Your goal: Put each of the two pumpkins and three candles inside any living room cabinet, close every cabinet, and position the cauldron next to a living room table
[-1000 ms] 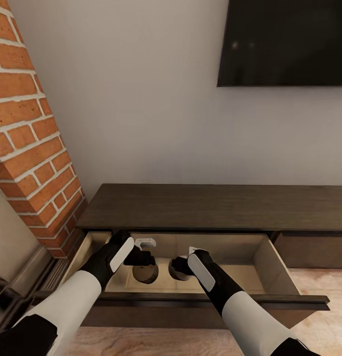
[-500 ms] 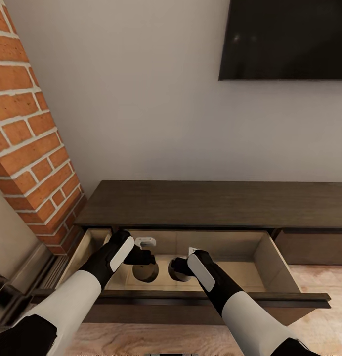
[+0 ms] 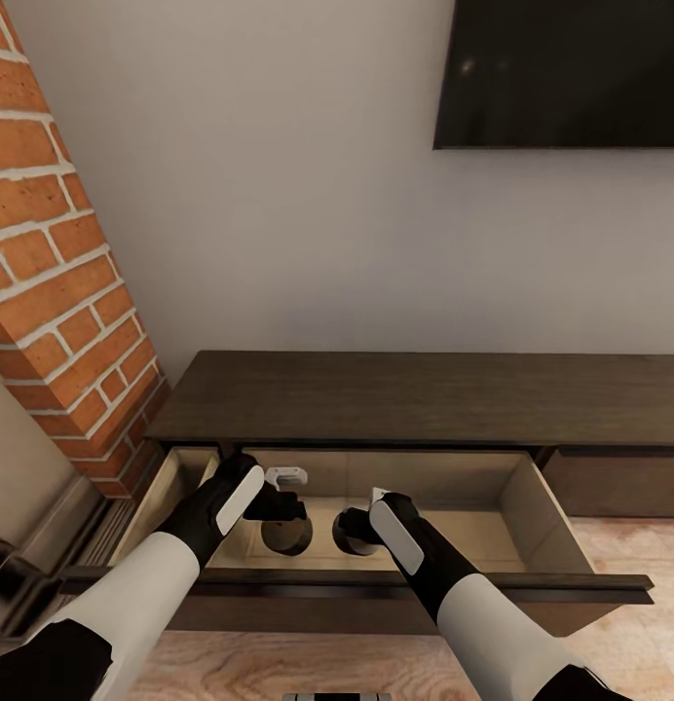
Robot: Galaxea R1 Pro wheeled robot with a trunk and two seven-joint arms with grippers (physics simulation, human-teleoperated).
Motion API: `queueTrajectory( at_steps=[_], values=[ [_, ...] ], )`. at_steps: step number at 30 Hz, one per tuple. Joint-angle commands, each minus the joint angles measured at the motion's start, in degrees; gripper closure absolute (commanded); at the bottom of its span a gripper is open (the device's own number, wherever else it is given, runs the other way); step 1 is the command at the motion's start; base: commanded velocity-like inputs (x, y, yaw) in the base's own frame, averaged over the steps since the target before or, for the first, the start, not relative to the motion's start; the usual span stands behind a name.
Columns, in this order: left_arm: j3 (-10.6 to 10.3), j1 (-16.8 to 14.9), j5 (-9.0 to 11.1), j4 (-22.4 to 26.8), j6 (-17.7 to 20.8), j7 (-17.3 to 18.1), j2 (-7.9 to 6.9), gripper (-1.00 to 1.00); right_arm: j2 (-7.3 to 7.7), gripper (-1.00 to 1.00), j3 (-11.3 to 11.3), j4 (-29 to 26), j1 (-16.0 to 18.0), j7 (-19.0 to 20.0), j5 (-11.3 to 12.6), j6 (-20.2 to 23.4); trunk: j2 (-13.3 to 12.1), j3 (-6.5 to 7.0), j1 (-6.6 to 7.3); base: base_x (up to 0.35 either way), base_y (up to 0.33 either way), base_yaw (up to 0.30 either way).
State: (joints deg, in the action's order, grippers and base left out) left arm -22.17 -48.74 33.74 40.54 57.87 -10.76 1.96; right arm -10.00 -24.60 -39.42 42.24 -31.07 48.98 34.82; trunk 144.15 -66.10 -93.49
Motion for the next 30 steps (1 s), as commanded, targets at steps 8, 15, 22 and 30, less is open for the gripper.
queueTrajectory(
  at_steps=[8,15,22,30],
  values=[
    [-0.23,-0.04,0.57,0.06,0.12,-0.67,-0.03,1.0,0.0,1.0,-0.1,0.09,0.04,-0.61,0.51,-0.02,0.02,-0.05,0.01,0.0,0.0,0.0],
    [-0.24,-0.04,0.56,0.06,-0.2,-0.66,-0.03,1.0,0.0,1.0,-0.1,0.12,0.04,-0.65,0.5,-0.02,0.02,-0.05,0.01,0.0,0.0,0.0],
    [-0.24,-0.04,0.57,0.06,-0.91,-0.74,-0.03,1.0,0.0,1.0,-0.1,0.07,0.04,-3.63,0.59,-0.02,0.02,-0.05,0.01,0.0,0.0,0.0],
    [-0.24,-0.04,0.62,0.06,-1.0,-0.72,-0.03,1.0,0.0,1.0,-0.1,-0.04,0.04,-5.36,0.69,-0.02,0.02,-0.05,0.01,0.0,0.0,0.0]
  ],
)
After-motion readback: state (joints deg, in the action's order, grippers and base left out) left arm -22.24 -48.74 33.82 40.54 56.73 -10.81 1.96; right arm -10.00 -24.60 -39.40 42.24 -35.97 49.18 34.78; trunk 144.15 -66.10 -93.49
